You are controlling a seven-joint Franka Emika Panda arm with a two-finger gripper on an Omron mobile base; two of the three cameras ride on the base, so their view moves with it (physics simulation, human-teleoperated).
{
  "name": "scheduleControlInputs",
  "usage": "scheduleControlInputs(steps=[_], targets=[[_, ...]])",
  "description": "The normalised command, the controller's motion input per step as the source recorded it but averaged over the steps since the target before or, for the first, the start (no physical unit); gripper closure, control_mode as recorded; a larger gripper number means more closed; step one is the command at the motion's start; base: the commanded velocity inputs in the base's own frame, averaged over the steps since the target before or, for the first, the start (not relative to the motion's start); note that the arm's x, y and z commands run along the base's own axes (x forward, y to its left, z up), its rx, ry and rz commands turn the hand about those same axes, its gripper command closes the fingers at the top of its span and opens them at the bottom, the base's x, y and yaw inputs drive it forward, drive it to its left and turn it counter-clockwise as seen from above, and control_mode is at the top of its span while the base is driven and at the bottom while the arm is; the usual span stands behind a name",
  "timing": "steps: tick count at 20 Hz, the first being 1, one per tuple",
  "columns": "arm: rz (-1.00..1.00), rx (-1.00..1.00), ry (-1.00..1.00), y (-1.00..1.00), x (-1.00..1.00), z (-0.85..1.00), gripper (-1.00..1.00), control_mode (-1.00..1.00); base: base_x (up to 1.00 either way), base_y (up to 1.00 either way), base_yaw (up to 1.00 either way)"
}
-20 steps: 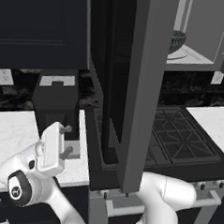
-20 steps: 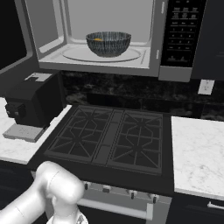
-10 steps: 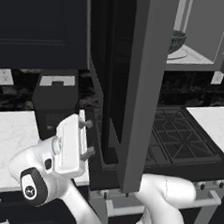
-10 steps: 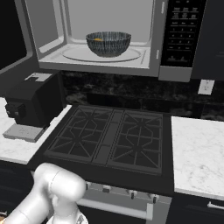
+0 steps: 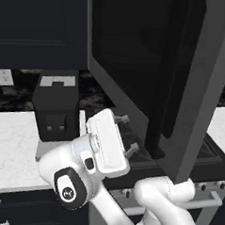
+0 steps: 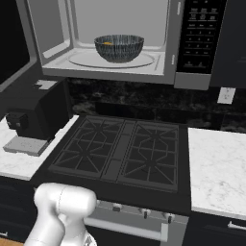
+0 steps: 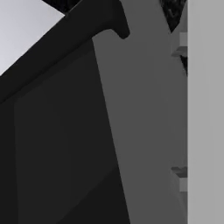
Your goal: Pick the corn from the sink and place it in the bowl. Then pick the bowl and place it in the microwave. Then close the microwave door and press the start button.
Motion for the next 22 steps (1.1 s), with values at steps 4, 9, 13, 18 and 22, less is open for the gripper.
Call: scheduleControlInputs(steps=[4, 9, 13, 18, 22], targets=[[0.20, 0.00, -0.02, -0.87, -0.03, 0.54, -1.00, -1.00, 0.00, 0.00, 0.00], [0.25, 0.02, -0.03, -0.77, 0.00, 0.50, -1.00, -1.00, 0.00, 0.00, 0.00], [0.27, 0.08, 0.00, -0.71, 0.21, 0.50, -1.00, -1.00, 0.00, 0.00, 0.00], [0.19, 0.11, 0.05, -0.47, 0.77, 0.47, -1.00, -1.00, 0.00, 0.00, 0.00], [0.09, 0.09, 0.18, -0.15, 1.00, 0.30, -1.00, -1.00, 0.00, 0.00, 0.00]])
